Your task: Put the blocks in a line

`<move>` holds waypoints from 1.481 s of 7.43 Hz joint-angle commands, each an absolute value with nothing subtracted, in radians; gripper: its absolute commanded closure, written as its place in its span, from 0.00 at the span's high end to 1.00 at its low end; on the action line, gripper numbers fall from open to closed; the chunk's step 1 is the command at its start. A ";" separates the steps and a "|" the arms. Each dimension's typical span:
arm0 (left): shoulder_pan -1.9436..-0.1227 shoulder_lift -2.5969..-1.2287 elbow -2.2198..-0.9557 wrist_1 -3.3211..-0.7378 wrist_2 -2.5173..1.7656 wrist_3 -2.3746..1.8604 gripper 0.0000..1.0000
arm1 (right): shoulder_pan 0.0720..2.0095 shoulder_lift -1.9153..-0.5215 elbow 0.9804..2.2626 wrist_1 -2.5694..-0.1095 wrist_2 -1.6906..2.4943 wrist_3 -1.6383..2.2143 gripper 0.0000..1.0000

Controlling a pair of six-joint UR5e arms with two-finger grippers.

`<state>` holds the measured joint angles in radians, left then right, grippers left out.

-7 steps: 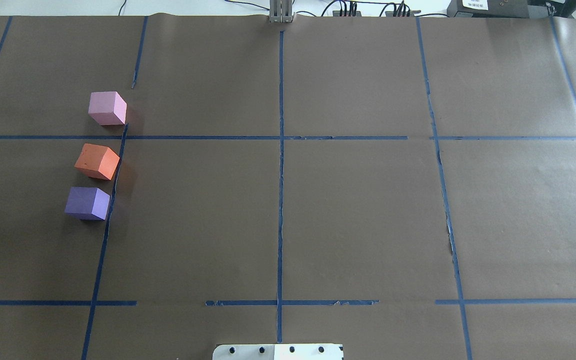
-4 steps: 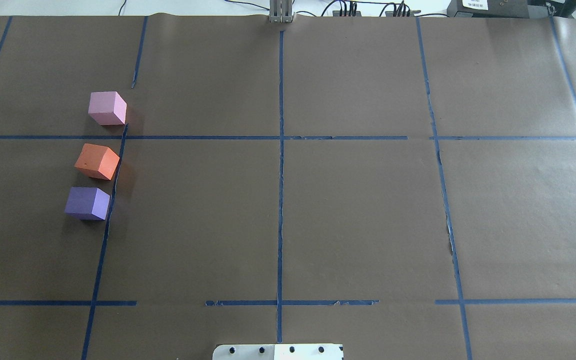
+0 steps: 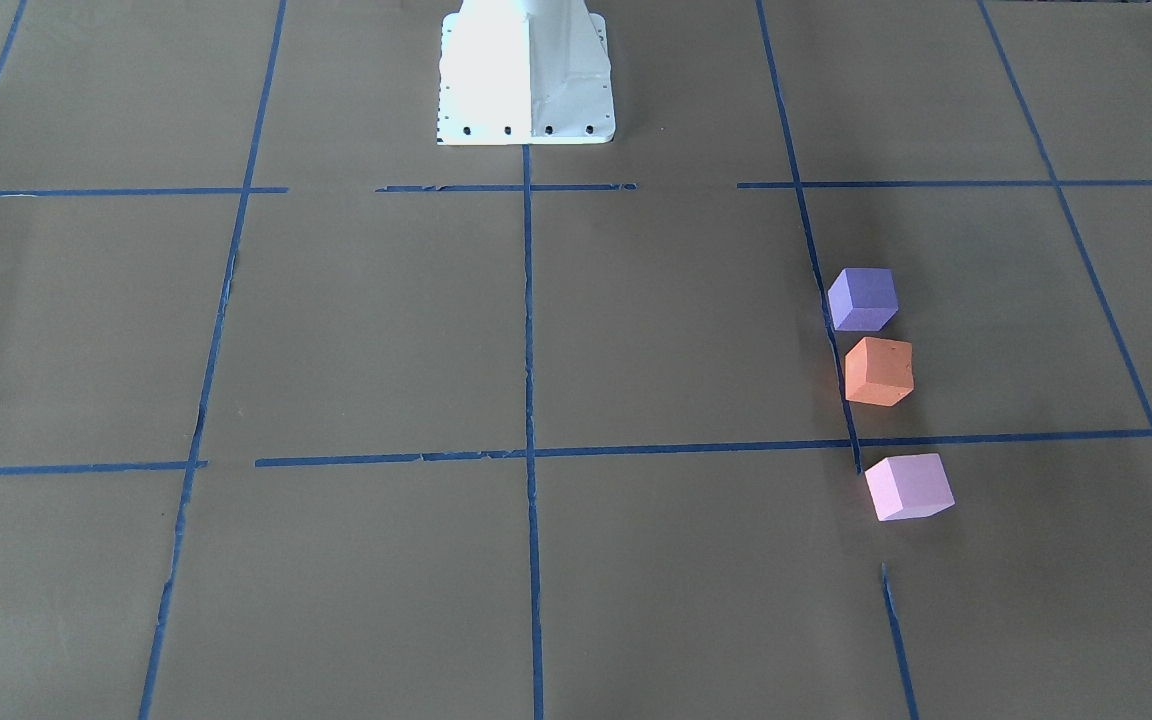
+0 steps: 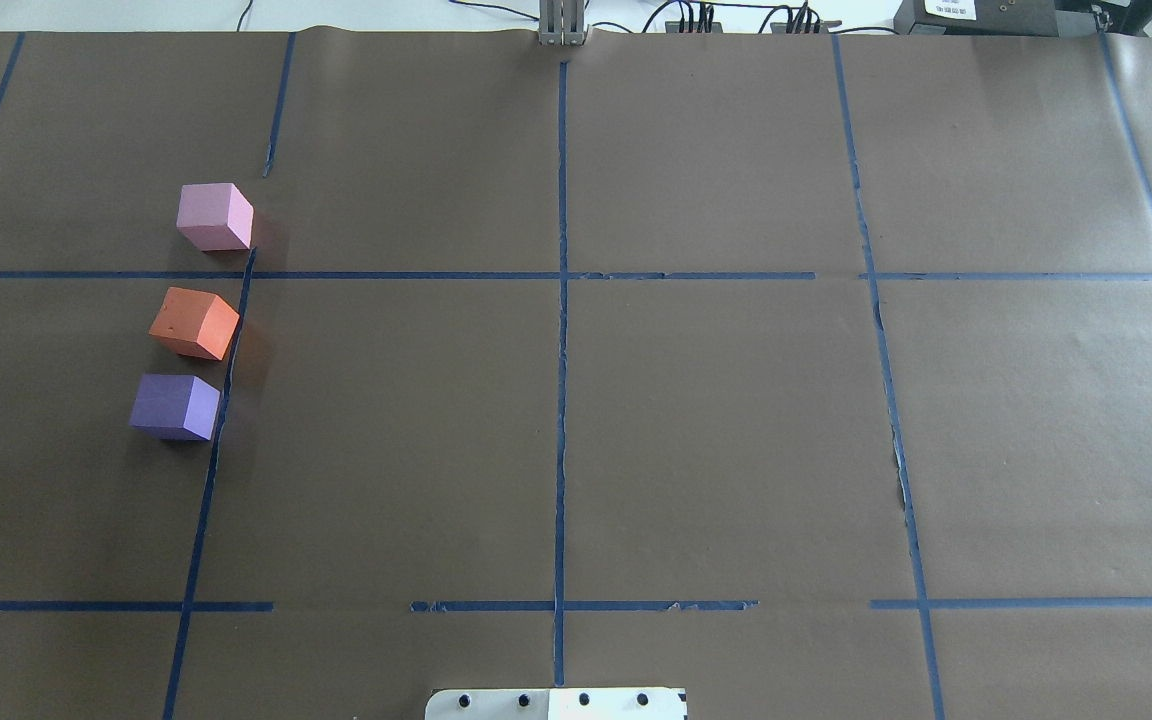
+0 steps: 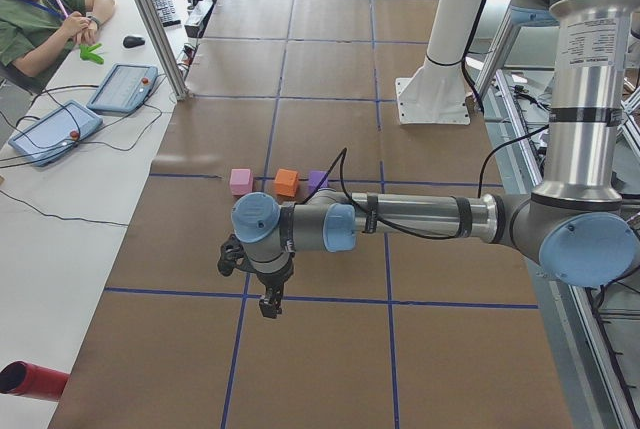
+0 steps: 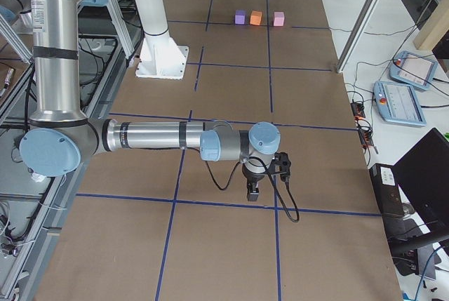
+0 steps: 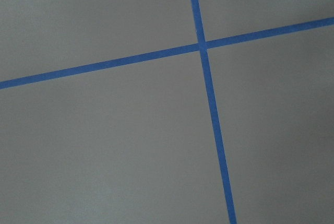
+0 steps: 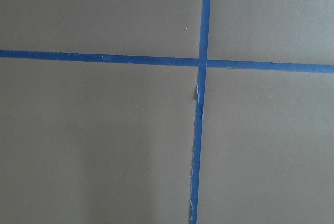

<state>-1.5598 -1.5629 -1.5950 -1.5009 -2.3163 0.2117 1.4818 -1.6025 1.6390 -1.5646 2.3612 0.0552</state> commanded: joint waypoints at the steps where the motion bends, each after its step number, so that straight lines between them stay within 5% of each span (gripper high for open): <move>1: -1.560 -1.563 -1.591 -1.496 -2.316 0.212 1.00 | 1.482 -1.603 1.638 -1.565 2.362 0.055 1.00; 11: -1.560 -1.565 -1.572 -1.505 -2.382 0.212 1.00 | 1.482 -1.603 1.638 -1.565 2.362 0.055 1.00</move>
<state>-1.5597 -1.5634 -1.5720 -1.5041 -2.3815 0.2117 1.4812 -1.6024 1.6383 -1.5647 2.3613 0.0552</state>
